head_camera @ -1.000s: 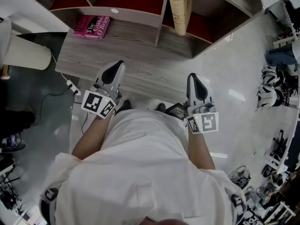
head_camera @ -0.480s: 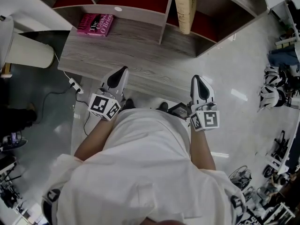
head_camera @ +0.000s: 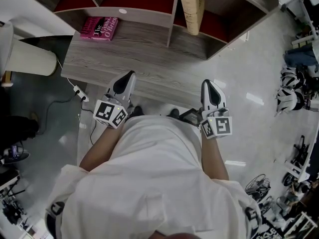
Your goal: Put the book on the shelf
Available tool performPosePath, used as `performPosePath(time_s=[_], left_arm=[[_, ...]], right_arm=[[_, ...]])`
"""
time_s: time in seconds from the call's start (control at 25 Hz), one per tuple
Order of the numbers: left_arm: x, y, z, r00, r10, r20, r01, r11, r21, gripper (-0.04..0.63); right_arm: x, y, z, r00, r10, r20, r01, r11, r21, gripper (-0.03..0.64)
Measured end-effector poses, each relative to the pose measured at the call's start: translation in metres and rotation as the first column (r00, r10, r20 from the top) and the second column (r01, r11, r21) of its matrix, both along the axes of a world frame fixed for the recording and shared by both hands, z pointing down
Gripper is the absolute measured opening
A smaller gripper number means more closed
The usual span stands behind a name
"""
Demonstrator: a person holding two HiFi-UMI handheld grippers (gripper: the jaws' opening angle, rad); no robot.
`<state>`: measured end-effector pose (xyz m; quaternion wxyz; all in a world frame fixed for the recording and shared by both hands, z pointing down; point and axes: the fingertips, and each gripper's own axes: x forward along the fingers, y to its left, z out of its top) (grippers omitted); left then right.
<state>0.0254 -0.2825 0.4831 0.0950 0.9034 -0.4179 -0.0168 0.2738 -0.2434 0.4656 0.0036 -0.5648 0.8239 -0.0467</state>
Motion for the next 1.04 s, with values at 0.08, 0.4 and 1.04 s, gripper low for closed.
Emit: performPosePath(time_s=[0.08,0.4,1.04], left_arm=[[0.000,0.000,0.000,1.000,-0.001,0.003,0.001,1.000,0.001,0.012],[0.005,0.002,0.000,1.000,0.009,-0.005,-0.009,1.000,-0.013,0.012],[0.020,0.000,0.007,0.999,-0.009,-0.053,0.008,1.000,-0.013,0.012]], right_arm=[[0.001,0.000,0.001,1.000,0.000,0.000,0.000,1.000,0.000,0.014],[-0.003,0.004,0.002,0.999,-0.032,0.022,0.032,0.999,-0.001,0.014],[0.039,0.006,-0.001,1.000,0.004,-0.011,-0.003,1.000,0.030,0.015]])
